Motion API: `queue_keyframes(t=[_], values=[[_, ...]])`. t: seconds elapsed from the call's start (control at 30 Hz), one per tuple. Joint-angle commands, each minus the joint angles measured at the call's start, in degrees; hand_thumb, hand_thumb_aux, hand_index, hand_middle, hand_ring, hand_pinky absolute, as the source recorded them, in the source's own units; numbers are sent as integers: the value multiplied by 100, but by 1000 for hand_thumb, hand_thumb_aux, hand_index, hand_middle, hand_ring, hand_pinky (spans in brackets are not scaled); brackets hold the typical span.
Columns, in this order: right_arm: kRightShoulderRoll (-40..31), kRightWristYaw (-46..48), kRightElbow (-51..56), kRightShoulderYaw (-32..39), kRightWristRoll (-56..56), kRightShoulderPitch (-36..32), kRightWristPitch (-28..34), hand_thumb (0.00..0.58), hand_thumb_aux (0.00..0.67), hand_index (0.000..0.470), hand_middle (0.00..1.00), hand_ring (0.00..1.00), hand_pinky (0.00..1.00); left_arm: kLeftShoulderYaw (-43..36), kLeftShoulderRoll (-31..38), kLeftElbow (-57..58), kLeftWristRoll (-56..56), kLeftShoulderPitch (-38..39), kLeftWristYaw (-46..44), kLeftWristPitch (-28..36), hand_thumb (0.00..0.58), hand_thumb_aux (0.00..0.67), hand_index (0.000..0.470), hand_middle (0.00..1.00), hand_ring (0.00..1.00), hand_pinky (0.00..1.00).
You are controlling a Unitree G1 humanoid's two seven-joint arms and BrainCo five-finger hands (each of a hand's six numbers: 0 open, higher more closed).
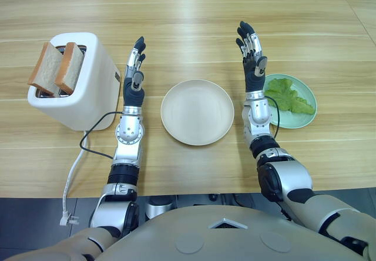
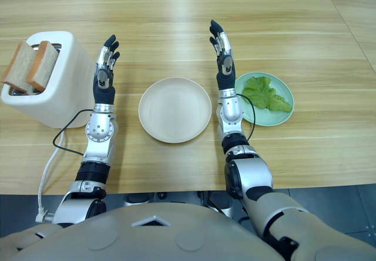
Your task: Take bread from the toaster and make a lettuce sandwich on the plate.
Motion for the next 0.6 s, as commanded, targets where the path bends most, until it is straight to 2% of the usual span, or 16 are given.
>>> queue_keyframes(t=[0.03,0.13,0.23,0.4,0.6], values=[[7,68,-94,-61,77,52,-54,0,0,0,0,0,0,-10,3,-38,-1,61,-29,11,0,0,0,0,0,0],[16,73,-89,-69,96,45,-24,0,0,0,0,0,0,-5,78,-508,307,152,94,18,0,0,0,0,0,0],[37,84,-58,-55,81,21,-1,0,0,0,0,0,0,239,255,-1862,1070,392,351,364,0,0,0,0,0,0],[80,85,4,-63,92,-44,57,0,0,0,0,0,0,1378,762,-4042,2186,638,475,1872,0,0,0,0,0,0],[110,113,8,-62,94,-60,66,0,0,0,0,0,0,2942,1542,-4803,3196,1139,453,3468,0,0,0,0,0,0]])
